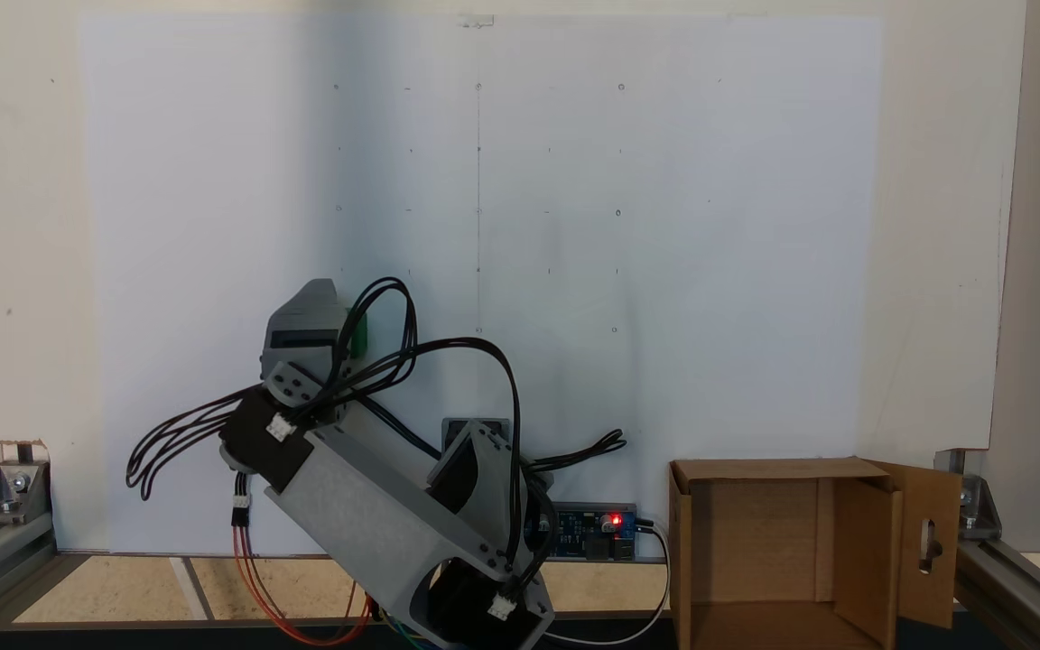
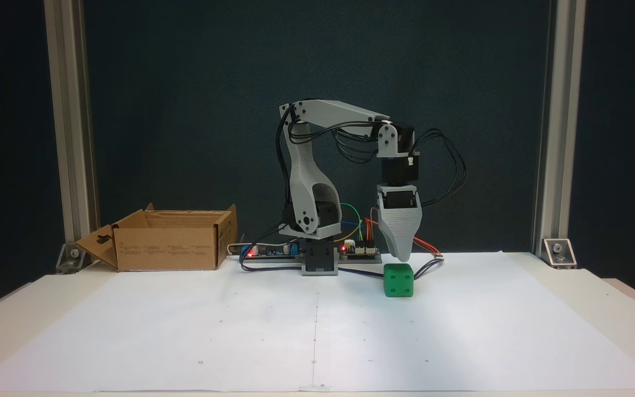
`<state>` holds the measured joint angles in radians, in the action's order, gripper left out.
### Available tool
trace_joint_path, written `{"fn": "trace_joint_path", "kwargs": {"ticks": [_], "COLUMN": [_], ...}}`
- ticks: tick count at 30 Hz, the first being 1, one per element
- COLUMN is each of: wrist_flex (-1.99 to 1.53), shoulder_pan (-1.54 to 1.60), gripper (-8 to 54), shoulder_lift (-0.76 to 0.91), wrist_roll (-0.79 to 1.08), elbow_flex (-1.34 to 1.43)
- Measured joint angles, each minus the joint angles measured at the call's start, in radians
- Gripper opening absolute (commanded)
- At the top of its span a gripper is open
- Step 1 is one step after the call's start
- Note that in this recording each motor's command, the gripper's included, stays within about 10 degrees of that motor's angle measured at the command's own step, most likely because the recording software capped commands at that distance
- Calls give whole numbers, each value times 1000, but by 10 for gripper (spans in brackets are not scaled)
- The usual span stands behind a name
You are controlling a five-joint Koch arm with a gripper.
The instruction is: Grasp a green dice and put it in the bin.
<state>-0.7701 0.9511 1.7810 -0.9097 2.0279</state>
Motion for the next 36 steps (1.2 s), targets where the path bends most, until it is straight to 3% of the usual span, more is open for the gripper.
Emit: {"fn": "trace_joint_path", "kwargs": {"ticks": [36], "wrist_flex": [216], "shoulder_pan": [11], "gripper": [424], "shoulder_lift": [-72], "wrist_roll": [0], "elbow_flex": [158]}}
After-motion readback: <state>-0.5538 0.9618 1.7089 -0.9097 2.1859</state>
